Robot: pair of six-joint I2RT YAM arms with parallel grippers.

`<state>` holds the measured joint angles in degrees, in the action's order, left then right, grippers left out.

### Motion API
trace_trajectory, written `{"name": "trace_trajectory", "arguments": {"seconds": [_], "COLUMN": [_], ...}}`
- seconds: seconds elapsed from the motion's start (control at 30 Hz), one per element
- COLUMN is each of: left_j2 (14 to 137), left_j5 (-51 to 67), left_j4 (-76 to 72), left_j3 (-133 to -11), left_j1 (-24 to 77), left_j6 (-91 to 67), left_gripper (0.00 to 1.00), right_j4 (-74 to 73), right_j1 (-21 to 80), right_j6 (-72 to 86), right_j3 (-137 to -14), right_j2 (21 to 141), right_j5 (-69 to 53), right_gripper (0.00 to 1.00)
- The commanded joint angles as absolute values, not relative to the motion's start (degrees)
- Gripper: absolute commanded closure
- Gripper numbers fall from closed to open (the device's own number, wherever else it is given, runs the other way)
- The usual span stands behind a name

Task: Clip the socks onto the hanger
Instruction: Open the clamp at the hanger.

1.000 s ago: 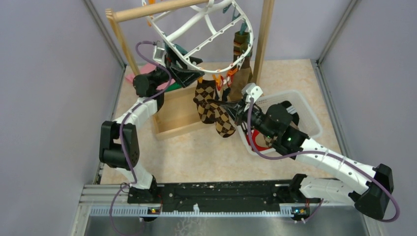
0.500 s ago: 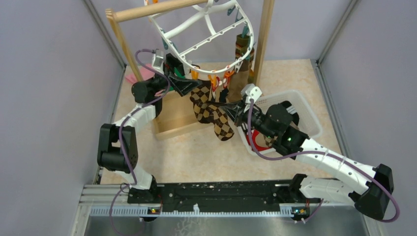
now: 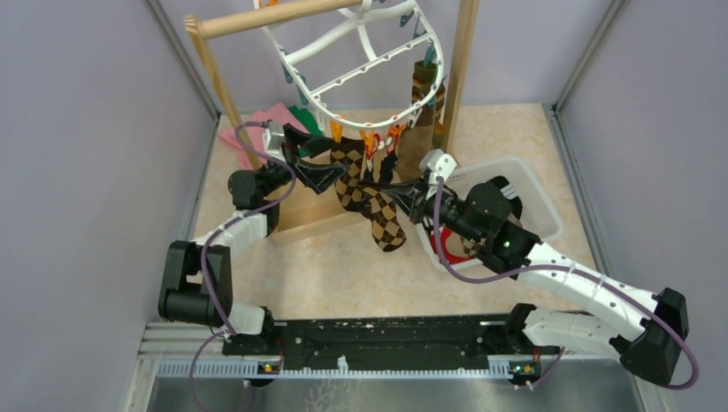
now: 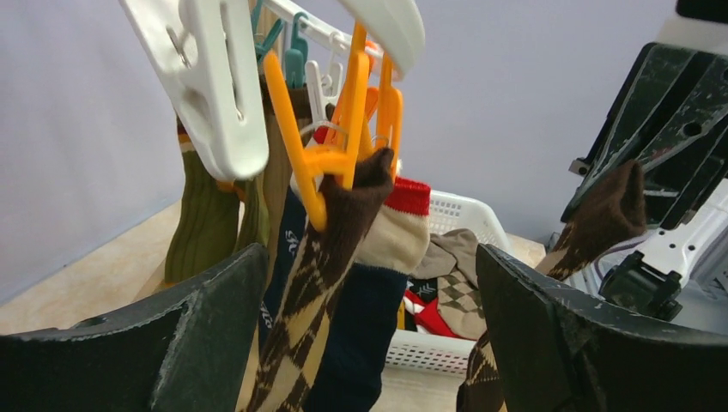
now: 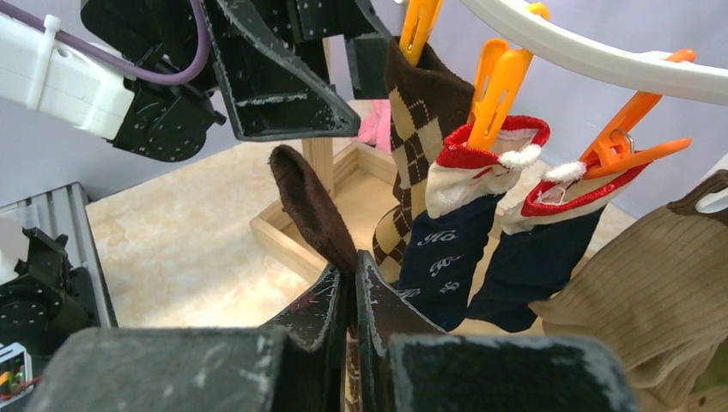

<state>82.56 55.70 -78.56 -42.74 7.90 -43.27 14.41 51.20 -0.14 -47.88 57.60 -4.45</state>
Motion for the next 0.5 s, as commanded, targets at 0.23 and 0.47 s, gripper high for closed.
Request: {"name": "trace_trajectory", "arguments": {"seconds": [0.23, 0.47], "left_j2": [80.33, 84.05], "left_j5": [47.66, 47.59], "left_j4": [-75.17, -69.57], "left_j3": [-40.47, -45.86], "left_j1": [11.64, 21.94], "left_j6": [-25.59, -18.45], "left_gripper": [0.16, 0.87], "right_j4": [13.54, 9.23], "right_j1": [50.62, 50.62], "right_j6": [-2.06, -3.24], "right_j3": [-47.65, -48.04], "right_j2": [51.77, 46.4], "right_j5": [-4.27, -2.41], "right_gripper": [1.0, 1.0]}}
